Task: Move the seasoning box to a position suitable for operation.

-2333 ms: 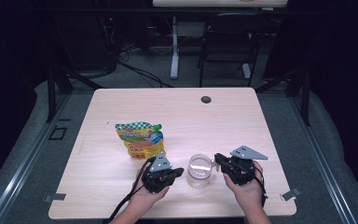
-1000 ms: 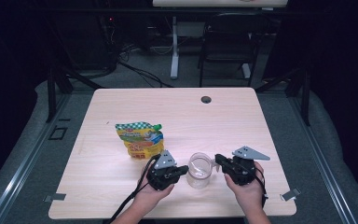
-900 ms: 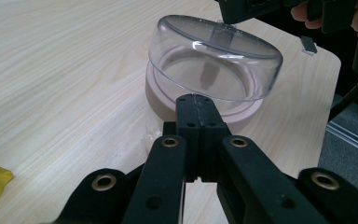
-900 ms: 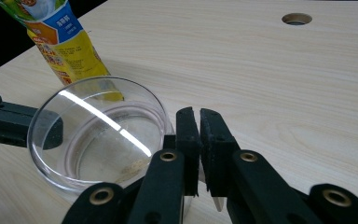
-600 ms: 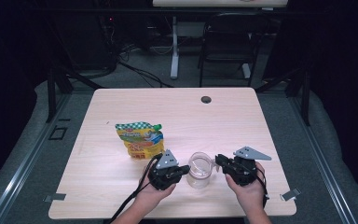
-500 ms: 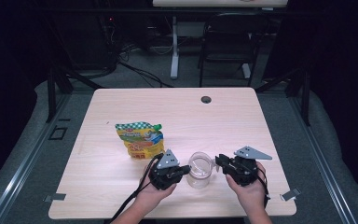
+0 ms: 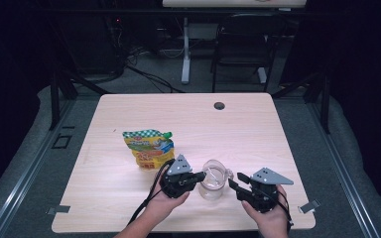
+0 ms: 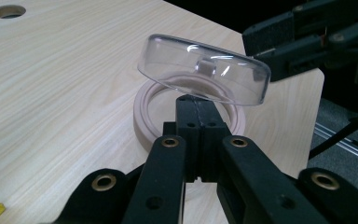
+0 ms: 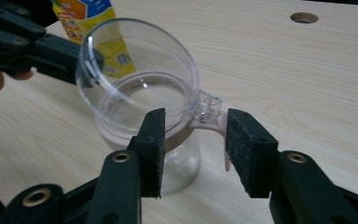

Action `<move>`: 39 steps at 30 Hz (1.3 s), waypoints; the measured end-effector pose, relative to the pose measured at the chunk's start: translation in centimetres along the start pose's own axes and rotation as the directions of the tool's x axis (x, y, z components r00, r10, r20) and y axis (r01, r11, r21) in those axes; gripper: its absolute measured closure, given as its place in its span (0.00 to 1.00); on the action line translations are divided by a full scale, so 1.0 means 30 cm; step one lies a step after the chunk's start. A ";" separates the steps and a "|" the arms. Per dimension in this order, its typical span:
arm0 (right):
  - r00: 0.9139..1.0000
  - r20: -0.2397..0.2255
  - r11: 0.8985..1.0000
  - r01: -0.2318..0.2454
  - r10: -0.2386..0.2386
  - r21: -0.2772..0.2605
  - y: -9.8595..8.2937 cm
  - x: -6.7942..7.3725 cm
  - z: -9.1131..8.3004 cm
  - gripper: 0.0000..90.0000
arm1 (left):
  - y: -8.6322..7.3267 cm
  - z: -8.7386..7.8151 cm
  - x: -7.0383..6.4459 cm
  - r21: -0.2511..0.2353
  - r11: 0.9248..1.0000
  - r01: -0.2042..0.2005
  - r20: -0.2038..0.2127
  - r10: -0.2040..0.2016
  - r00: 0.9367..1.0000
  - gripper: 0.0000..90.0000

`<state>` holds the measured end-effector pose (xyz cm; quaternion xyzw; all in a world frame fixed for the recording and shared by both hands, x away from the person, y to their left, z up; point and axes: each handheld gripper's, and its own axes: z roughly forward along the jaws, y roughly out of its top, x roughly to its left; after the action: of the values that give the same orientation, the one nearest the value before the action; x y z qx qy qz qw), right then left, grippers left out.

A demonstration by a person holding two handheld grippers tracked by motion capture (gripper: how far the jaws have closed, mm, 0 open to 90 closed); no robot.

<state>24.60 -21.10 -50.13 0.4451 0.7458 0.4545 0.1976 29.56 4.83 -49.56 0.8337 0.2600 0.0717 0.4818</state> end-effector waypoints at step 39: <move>0.995 0.000 0.991 0.102 -0.102 -0.088 0.001 0.042 0.027 0.63 | -0.032 -0.047 0.029 0.022 1.000 0.021 -0.034 -0.021 0.999 0.99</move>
<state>24.53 -19.63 -50.39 0.3961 0.7473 0.4773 0.2382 29.43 6.74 -49.73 0.8349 0.2776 0.0776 0.4688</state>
